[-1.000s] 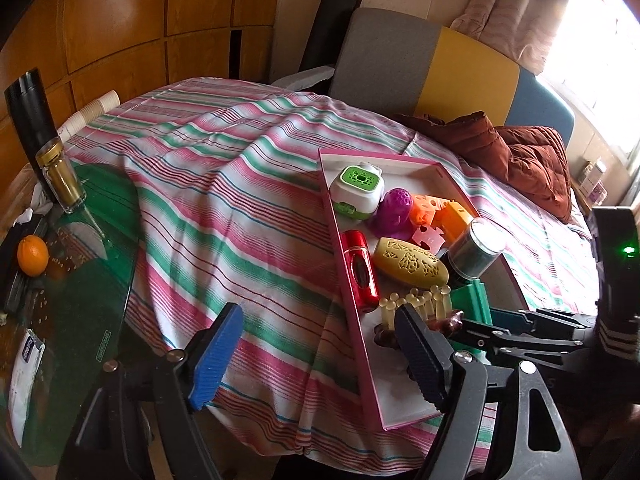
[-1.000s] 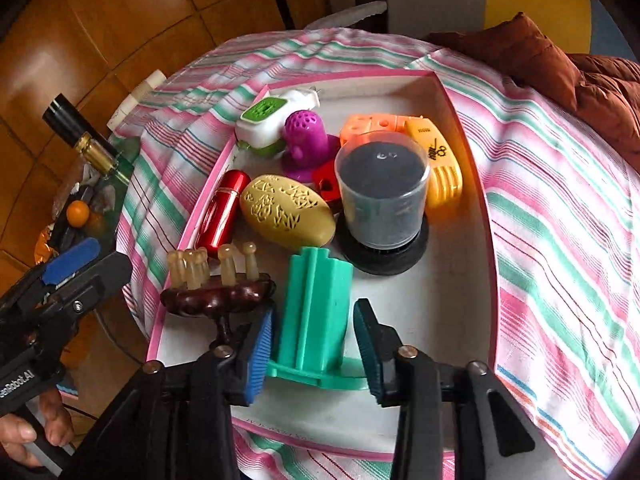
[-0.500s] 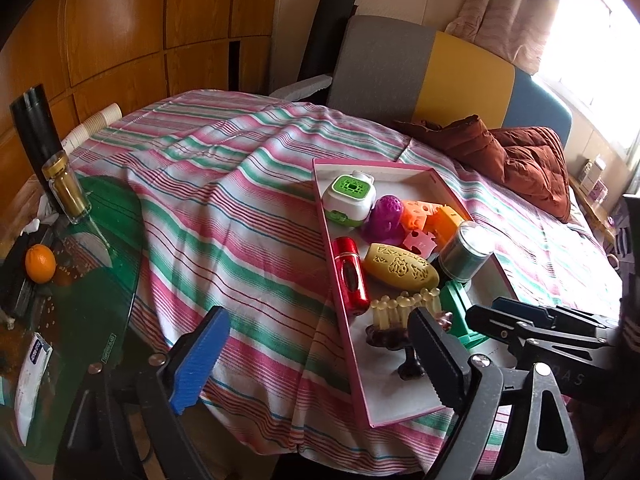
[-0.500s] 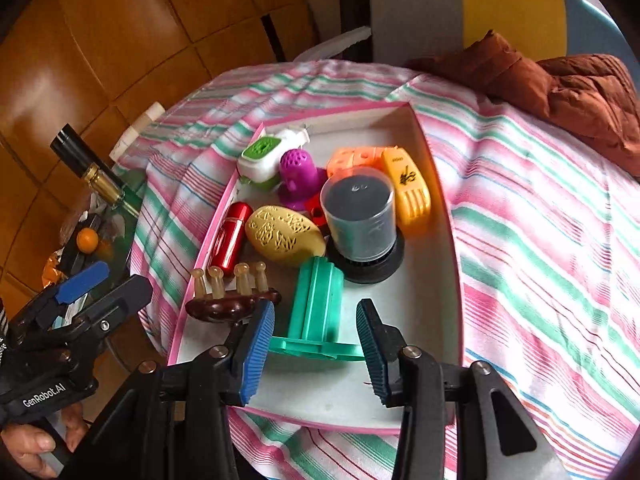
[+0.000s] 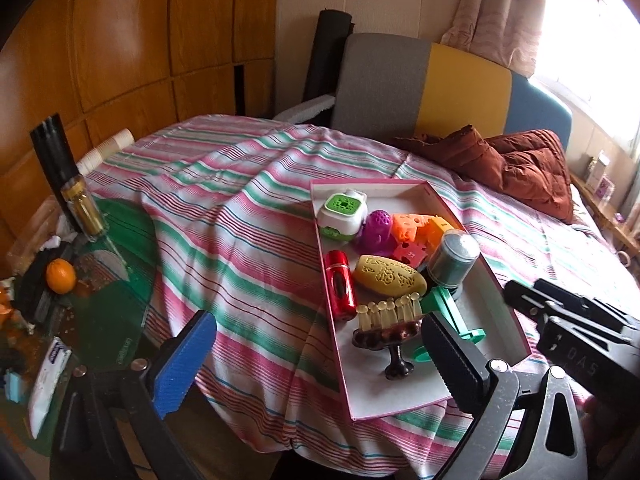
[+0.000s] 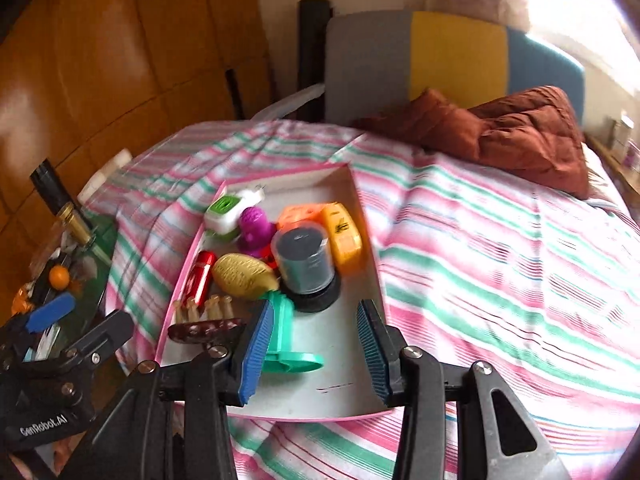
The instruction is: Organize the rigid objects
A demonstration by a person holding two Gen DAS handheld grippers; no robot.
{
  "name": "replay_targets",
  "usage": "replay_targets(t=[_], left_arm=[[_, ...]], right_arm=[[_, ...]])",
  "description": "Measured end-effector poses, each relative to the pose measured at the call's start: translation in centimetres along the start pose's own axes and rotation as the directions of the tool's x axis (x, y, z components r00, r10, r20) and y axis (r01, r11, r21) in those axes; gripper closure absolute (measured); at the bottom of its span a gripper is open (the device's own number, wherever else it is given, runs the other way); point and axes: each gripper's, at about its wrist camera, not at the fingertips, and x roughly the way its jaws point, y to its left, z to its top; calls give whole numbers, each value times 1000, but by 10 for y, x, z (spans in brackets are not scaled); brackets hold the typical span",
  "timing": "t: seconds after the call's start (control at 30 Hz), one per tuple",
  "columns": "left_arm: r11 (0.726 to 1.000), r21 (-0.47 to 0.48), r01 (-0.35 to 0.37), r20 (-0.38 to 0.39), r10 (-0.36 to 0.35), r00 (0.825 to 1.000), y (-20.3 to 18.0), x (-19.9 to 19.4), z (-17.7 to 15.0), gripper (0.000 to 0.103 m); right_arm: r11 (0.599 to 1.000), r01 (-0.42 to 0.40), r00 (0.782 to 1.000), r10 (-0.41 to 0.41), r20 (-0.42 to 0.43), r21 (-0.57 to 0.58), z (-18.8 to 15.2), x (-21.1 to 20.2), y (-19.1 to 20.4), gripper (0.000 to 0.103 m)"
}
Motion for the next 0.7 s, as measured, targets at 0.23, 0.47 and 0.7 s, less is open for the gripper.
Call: replay_targets(t=[0.23, 0.47, 0.7], left_arm=[[1000, 1, -23, 50, 23, 998, -8, -13, -4, 0], [999, -25, -48, 67, 50, 997, -8, -20, -2, 0], [998, -34, -50, 73, 52, 996, -5, -22, -2, 0]], right_arm=[[998, 46, 999, -47, 16, 35, -3, -8, -12, 59], [999, 50, 998, -50, 34, 15, -5, -14, -11, 59], [999, 49, 998, -49, 47, 6, -4, -18, -6, 59]])
